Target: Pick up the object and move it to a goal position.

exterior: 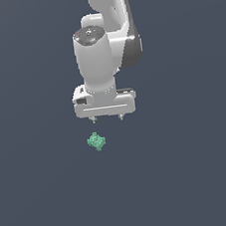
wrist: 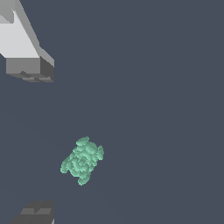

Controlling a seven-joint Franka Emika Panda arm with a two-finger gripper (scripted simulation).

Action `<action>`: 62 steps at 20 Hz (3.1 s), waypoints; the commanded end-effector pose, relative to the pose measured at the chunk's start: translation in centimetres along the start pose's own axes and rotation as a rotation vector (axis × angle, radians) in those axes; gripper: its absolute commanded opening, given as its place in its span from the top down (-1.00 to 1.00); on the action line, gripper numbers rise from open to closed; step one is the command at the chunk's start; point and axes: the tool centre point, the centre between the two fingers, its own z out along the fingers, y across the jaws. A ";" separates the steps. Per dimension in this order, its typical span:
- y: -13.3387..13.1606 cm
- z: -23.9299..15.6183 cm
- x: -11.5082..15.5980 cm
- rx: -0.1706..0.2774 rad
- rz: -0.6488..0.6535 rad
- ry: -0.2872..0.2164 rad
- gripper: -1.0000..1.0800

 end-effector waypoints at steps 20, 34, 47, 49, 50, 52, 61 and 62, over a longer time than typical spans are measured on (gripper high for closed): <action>3.5 4.9 0.0 -0.019 -0.422 -0.042 -0.92; 6.3 9.1 -0.4 -0.006 -0.781 -0.075 -0.92; 7.6 11.1 -0.8 0.009 -0.962 -0.086 -0.92; 7.6 11.2 -0.8 0.010 -0.970 -0.087 -0.92; 7.6 11.2 -0.8 0.010 -0.972 -0.087 -0.92; 7.6 11.2 -0.8 0.010 -0.968 -0.087 -0.92; 7.7 14.3 -1.1 0.010 -0.971 -0.087 -0.92; 7.7 14.8 -1.2 0.010 -0.972 -0.087 -0.92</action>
